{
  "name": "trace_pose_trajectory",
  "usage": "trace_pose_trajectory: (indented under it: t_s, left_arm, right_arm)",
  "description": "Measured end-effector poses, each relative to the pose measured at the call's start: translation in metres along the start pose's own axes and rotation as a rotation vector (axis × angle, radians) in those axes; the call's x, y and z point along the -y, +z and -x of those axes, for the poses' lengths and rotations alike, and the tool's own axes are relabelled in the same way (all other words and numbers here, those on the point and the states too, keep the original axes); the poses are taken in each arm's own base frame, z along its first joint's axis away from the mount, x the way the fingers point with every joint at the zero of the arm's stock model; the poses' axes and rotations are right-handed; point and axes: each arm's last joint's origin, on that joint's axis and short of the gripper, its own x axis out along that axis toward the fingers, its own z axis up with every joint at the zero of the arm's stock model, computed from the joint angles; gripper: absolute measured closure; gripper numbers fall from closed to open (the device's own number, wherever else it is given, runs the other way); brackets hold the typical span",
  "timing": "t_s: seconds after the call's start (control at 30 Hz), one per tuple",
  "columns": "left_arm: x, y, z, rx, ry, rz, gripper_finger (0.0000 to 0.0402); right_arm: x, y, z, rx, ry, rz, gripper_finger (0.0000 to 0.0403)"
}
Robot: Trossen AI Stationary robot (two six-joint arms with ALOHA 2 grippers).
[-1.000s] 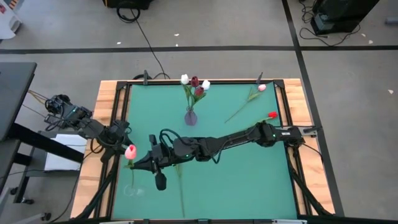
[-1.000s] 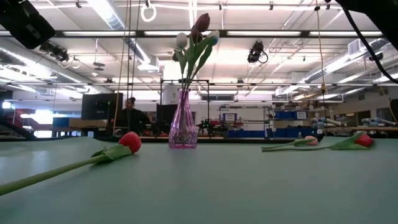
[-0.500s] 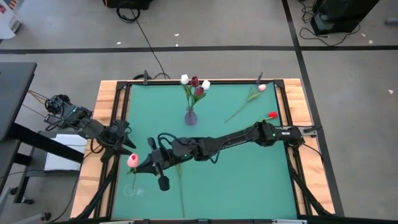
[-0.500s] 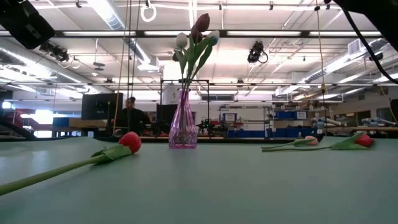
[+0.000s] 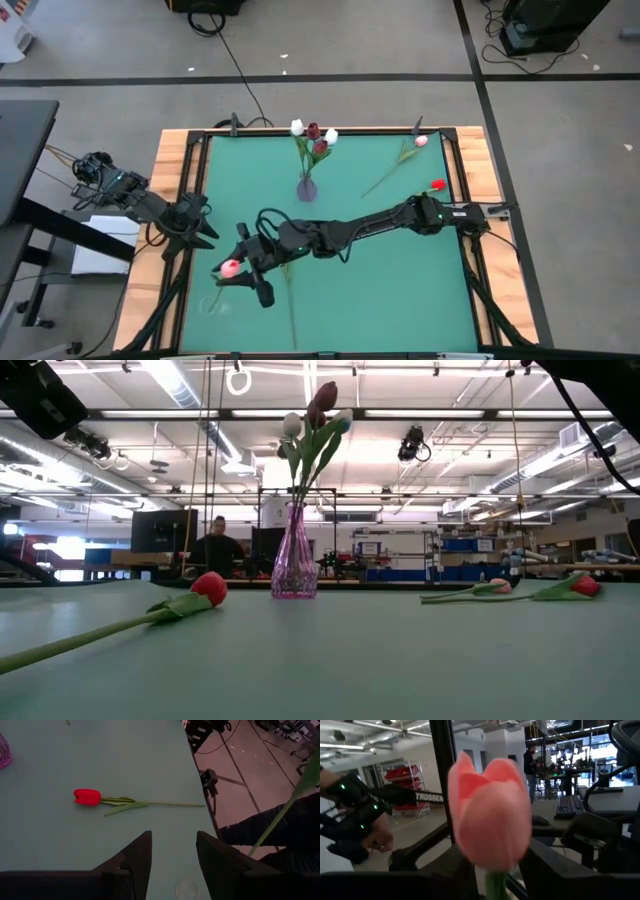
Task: Sort flowers into vase by color
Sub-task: Put the left pink tulip into the transparent vase, then put the pink tulip into the transparent vase
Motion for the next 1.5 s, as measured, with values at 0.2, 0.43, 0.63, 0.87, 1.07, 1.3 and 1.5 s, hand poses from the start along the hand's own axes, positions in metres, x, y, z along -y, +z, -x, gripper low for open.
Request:
trace_pose_trajectory:
  t_s: [0.2,0.43,0.63,0.87,1.07,1.3,1.5]
  left_arm:
    - [0.000,0.000,0.000,0.000,0.000,0.000,0.0242]
    - [0.000,0.000,0.000,0.000,0.000,0.002,0.0242]
    - [0.000,0.000,0.000,0.001,0.001,0.002,0.0242]
    - [0.000,0.000,0.000,0.001,0.001,0.003,0.0242]
    - [0.000,0.000,0.000,0.002,0.001,0.020,0.0242]
    - [0.000,0.000,0.000,0.002,0.000,0.032,0.0242]
    - [0.000,0.000,0.000,0.002,0.000,0.052,0.0242]
  right_arm:
    - [0.001,0.002,0.000,0.017,0.020,-0.002,0.0237]
    - [-0.002,0.020,0.003,0.193,0.078,0.016,0.0242]
    - [-0.001,0.017,0.001,0.126,0.064,-0.004,0.0236]
    - [-0.001,0.009,0.001,0.024,0.110,-0.094,0.0220]
    - [0.000,0.013,0.002,0.024,0.216,-0.287,0.0186]
    - [0.011,0.023,0.005,0.149,0.103,-0.216,0.0149]
    - [0.017,0.032,0.008,0.218,0.006,-0.119,0.0151]
